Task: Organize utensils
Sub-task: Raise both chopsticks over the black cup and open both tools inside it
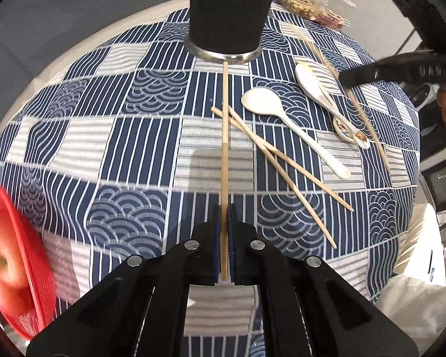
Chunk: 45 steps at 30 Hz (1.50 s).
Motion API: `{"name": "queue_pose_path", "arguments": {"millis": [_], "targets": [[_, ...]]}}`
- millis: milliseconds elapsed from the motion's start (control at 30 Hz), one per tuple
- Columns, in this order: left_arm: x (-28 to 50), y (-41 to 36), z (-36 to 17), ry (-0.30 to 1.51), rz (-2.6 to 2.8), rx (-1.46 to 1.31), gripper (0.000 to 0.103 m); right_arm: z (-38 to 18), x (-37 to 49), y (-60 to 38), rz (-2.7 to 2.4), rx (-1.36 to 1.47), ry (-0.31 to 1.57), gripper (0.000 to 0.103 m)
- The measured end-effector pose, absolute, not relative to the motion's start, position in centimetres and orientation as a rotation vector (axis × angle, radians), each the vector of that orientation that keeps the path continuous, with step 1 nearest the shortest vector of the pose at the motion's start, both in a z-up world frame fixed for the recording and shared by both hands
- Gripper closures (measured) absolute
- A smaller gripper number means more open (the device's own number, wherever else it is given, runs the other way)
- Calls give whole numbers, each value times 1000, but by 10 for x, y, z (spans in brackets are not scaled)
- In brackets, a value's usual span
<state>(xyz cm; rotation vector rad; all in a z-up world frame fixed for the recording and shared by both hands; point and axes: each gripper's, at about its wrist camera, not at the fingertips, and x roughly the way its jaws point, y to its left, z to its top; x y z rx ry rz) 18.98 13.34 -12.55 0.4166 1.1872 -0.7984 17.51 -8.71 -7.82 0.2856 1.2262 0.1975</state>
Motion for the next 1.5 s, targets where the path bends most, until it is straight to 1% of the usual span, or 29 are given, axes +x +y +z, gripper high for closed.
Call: {"name": "queue_pose_path", "arguments": {"millis": [267, 400, 767, 933, 1200, 1500], "targets": [[183, 145, -94, 1156, -769, 320, 98, -13, 169, -97, 205, 247, 1108, 99], [186, 145, -76, 1129, -747, 322, 98, 18, 171, -107, 213, 218, 1046, 99], [205, 135, -18, 1107, -587, 506, 98, 72, 195, -134, 334, 185, 912, 99], [210, 124, 6, 1115, -542, 563, 98, 89, 226, -154, 374, 189, 876, 99], [217, 71, 37, 1160, -487, 720, 98, 112, 271, -173, 503, 104, 777, 99], [229, 17, 57, 1249, -417, 950, 98, 92, 307, -177, 642, 127, 705, 98]]}}
